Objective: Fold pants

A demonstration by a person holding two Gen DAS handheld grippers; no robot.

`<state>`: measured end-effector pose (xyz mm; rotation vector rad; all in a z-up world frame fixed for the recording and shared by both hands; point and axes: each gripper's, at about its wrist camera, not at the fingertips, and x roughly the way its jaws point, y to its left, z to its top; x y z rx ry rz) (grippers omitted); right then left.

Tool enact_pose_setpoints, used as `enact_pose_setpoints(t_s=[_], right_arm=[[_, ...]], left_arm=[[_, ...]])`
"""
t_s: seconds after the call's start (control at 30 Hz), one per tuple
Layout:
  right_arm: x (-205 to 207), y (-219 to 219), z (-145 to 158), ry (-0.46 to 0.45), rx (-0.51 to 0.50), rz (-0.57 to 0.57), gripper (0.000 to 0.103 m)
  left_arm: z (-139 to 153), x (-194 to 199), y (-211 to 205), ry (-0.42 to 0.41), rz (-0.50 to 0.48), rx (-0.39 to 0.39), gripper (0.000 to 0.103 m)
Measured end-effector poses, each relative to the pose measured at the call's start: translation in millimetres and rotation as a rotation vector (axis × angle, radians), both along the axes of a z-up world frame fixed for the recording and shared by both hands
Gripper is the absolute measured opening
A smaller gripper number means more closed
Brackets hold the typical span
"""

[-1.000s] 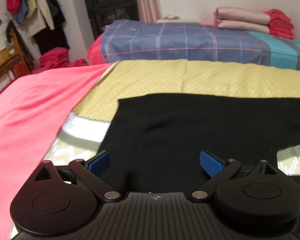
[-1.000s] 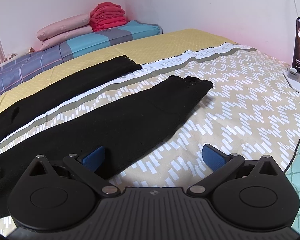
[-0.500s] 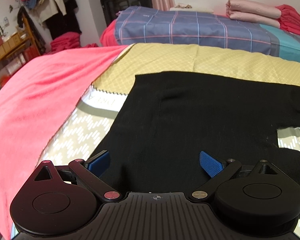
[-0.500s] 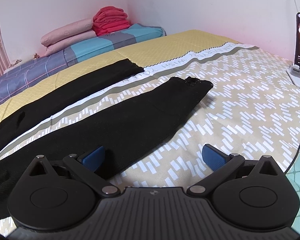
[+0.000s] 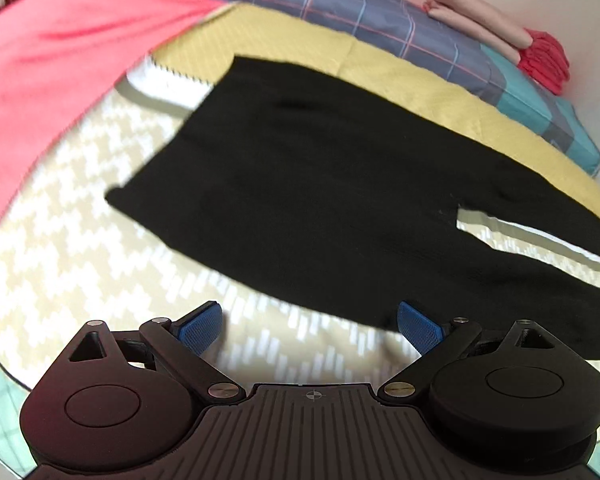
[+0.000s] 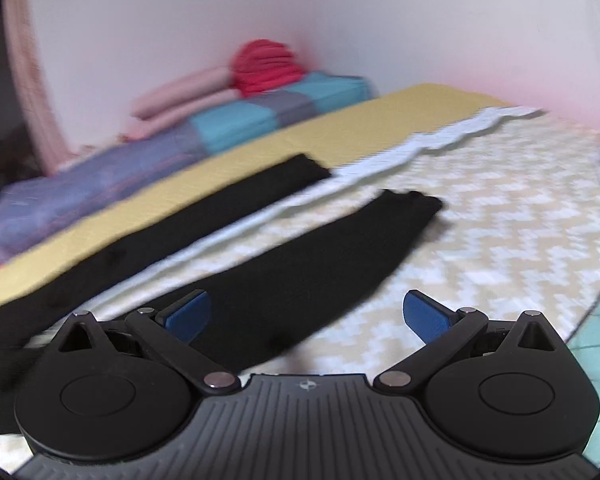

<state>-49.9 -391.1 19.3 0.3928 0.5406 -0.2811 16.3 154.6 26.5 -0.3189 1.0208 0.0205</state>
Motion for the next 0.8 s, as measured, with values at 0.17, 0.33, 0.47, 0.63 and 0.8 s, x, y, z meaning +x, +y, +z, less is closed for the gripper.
enact_pose_setpoints(t_s=[0.17, 0.33, 0.47, 0.63, 0.8], right_arm=[[6.0, -5.2, 3.2, -0.001, 0.304, 0.208, 0.097], [20.9, -12.2, -16.3, 0.105, 0.428, 0.217, 0.066], [23.2, -24.0, -24.2, 0.129, 0.518, 0.164, 0.066], [33.6, -24.2, -27.1, 0.151, 0.494, 0.136, 0.066], [39.7, -21.6, -27.0, 0.151, 0.456, 0.132, 0.067]], left_arm=[[-15.4, 13.3, 9.6, 0.015, 0.039, -0.077, 0.103], [-16.4, 20.7, 17.7, -0.022, 0.071, -0.14, 0.103], [-18.2, 22.3, 23.0, -0.06, 0.075, -0.176, 0.103], [-17.5, 19.5, 29.4, -0.074, 0.089, -0.2, 0.103], [-14.1, 8.8, 34.6, -0.047, 0.086, -0.221, 0.103]])
